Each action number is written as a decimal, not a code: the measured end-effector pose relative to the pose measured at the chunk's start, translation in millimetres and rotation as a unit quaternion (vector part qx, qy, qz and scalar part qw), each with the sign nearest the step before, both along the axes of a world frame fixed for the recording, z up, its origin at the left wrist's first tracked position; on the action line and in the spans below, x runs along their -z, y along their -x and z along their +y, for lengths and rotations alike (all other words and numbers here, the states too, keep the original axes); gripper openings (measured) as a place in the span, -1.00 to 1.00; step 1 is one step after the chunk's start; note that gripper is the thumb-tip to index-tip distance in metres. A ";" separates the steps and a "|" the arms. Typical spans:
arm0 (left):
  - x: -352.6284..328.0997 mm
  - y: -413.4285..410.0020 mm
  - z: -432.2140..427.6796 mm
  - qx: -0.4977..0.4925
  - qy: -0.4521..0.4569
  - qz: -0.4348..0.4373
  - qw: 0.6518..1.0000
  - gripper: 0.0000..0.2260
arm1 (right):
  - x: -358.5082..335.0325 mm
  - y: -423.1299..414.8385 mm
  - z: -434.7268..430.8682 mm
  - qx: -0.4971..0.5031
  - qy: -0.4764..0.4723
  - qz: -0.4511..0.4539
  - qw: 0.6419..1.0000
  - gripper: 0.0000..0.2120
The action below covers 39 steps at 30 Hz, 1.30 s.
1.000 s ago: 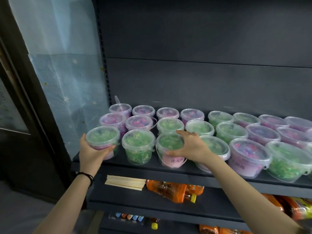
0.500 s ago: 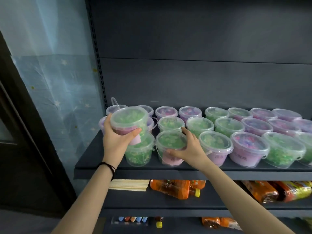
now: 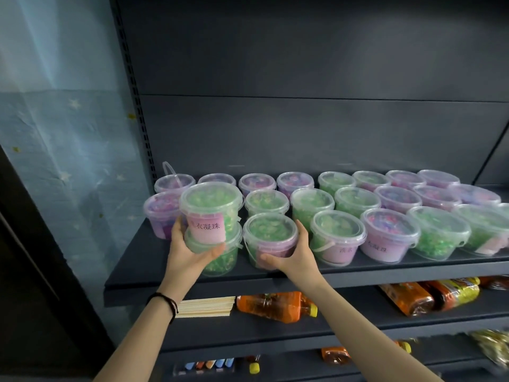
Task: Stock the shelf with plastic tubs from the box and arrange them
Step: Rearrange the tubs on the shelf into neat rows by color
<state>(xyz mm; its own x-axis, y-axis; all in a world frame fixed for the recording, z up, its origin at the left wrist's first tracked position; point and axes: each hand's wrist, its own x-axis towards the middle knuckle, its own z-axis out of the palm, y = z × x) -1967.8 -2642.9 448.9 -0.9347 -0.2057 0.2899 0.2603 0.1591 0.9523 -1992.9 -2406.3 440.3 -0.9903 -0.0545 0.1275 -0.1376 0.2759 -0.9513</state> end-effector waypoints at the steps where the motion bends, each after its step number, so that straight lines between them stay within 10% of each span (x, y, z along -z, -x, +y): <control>1: 0.8 -0.1 1.9 0.008 0.011 -0.005 1.000 -0.07 | 0.7 0.9 -0.6 0.010 0.000 0.003 1.000 0.16; 29: -63.8 37.2 105.4 0.062 -0.040 0.073 0.995 -0.25 | -13.0 -7.1 50.0 -0.039 -0.067 0.027 0.997 -0.12; 39: -53.0 43.8 119.1 0.056 -0.047 0.060 0.996 -0.13 | -11.2 -38.0 84.5 0.081 0.001 0.100 0.992 -0.86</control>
<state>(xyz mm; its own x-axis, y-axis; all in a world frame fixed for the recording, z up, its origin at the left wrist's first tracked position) -2011.6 -2523.8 501.9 -0.9128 -0.1342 0.3857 0.3846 0.0352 0.9224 -1954.8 -2321.9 451.4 -0.9413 0.1032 0.3214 -0.2772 0.3073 -0.9103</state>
